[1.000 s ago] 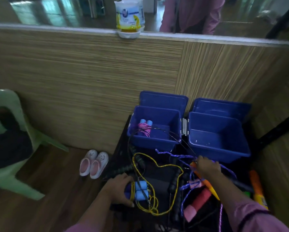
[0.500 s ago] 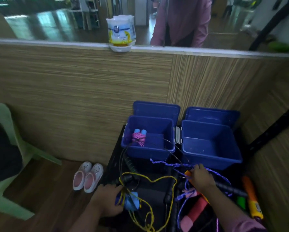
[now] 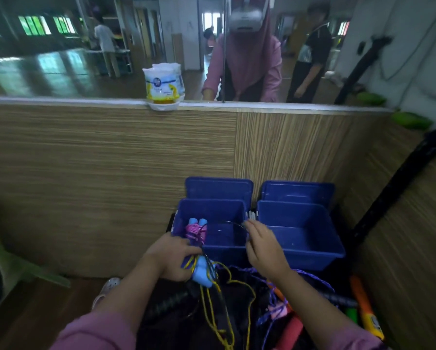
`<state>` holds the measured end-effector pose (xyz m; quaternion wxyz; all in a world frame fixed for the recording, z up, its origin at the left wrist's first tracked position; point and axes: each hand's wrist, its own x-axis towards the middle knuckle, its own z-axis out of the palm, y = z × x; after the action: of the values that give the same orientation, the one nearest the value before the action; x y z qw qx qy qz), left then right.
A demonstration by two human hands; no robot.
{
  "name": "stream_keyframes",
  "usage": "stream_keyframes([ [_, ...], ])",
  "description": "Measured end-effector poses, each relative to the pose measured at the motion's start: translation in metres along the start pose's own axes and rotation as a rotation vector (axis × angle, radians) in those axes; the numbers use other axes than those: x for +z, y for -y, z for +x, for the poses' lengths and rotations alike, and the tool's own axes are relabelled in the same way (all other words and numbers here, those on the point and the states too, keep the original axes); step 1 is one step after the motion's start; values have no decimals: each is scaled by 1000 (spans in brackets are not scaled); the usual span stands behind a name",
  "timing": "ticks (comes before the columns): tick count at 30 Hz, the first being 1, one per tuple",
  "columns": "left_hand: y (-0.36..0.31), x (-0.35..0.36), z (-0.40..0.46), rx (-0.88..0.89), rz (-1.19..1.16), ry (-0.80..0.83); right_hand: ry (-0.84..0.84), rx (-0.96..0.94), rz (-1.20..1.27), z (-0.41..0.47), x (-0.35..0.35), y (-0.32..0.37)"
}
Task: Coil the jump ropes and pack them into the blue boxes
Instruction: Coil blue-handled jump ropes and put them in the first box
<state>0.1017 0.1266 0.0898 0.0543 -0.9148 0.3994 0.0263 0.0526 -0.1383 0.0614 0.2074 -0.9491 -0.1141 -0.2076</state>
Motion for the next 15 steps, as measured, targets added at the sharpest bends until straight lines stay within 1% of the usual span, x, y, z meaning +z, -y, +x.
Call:
stream_keyframes([
  [2,-4,-12,12,59,84,-5,51,-87,51,10,-3,14],
  [4,-8,-20,21,96,151,-12,179,-118,54,19,-5,24],
  [6,-10,-27,28,115,197,-46,313,-98,25,23,-3,29],
  [8,-12,-32,32,141,238,-107,398,-45,5,21,1,26],
  [12,-10,-29,31,173,229,-220,424,132,6,14,-2,21],
  [15,-5,-27,26,144,161,-260,425,162,-71,9,-4,17],
])
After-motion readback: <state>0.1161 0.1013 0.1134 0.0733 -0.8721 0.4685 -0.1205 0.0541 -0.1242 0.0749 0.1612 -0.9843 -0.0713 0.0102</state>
